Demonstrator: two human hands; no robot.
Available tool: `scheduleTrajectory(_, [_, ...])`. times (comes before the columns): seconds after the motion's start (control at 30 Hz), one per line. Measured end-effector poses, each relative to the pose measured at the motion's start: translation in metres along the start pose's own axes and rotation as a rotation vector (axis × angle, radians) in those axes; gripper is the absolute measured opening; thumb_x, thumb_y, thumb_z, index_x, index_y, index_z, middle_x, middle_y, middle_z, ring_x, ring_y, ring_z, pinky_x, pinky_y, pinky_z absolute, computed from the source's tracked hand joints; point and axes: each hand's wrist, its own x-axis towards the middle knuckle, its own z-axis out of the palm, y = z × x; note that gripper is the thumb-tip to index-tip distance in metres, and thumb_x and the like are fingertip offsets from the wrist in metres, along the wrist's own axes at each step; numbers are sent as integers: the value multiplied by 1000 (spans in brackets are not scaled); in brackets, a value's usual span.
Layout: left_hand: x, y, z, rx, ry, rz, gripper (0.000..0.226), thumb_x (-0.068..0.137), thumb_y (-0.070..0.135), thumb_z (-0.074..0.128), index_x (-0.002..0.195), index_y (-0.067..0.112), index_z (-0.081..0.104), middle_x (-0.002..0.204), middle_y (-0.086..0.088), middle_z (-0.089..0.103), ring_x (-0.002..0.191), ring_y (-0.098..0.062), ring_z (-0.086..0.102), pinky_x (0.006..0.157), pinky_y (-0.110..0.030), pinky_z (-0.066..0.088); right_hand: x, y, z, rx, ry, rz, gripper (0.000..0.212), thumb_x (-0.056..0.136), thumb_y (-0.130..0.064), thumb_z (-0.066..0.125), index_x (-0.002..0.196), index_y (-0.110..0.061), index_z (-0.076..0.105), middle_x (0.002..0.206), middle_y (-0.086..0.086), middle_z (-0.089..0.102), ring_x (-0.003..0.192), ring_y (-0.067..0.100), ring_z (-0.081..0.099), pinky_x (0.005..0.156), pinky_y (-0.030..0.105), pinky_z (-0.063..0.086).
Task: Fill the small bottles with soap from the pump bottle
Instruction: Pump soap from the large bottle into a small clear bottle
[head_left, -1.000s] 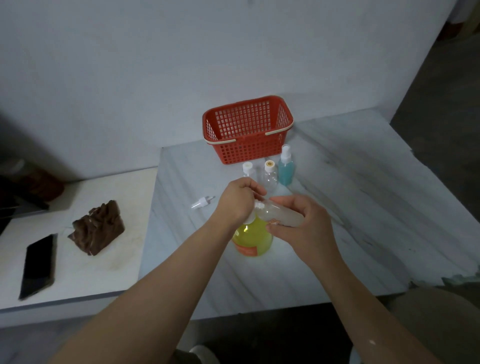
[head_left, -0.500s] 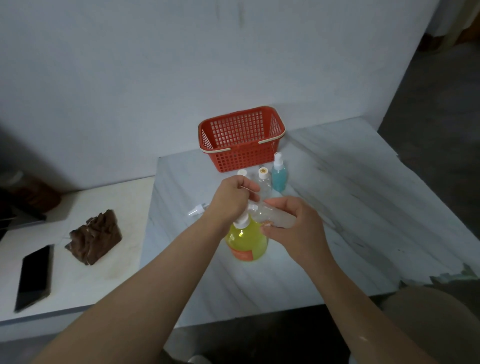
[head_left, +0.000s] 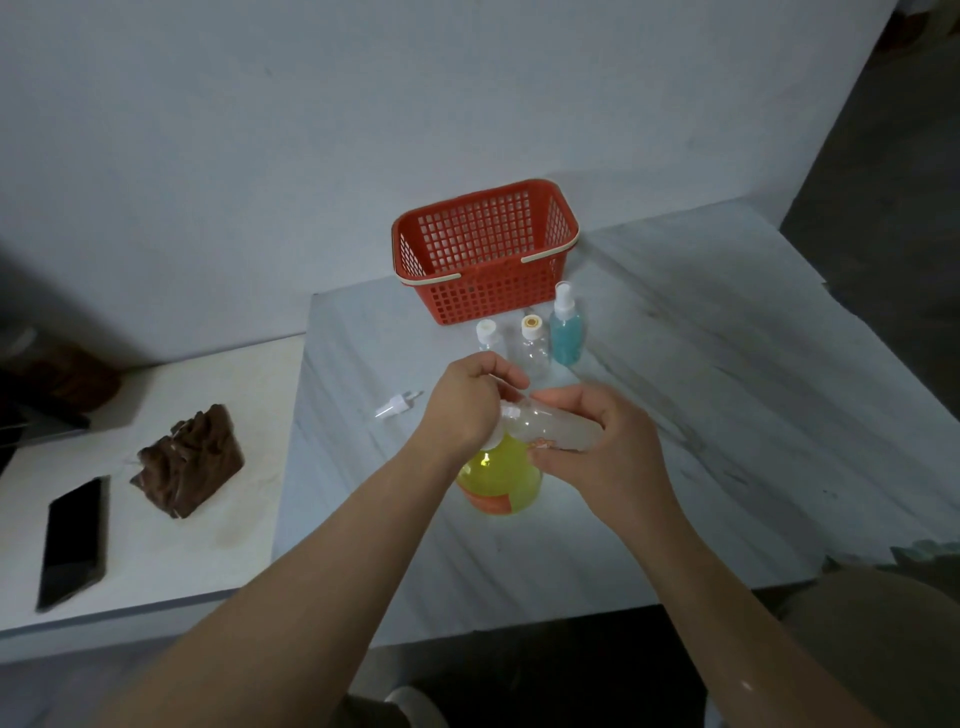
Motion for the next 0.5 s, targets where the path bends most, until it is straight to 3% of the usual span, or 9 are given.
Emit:
scheduleTrajectory(0.3, [-3, 3, 1, 10, 21, -14, 37, 83, -8, 30, 76, 11, 61, 79, -12, 64, 72, -23, 57, 69, -29, 46, -5, -1, 0, -13, 14, 17, 43, 61, -13, 83, 99, -28, 67, 96, -5, 66, 91, 13, 62, 79, 35, 53])
scheduleTrajectory(0.5, [-4, 9, 0, -26, 54, -10, 34, 84, -7, 34, 74, 13, 60, 71, -6, 63, 67, -17, 56, 72, -30, 48, -6, -8, 0, -6, 41, 27, 42, 61, -13, 84, 93, -33, 65, 95, -7, 68, 90, 14, 63, 80, 36, 53])
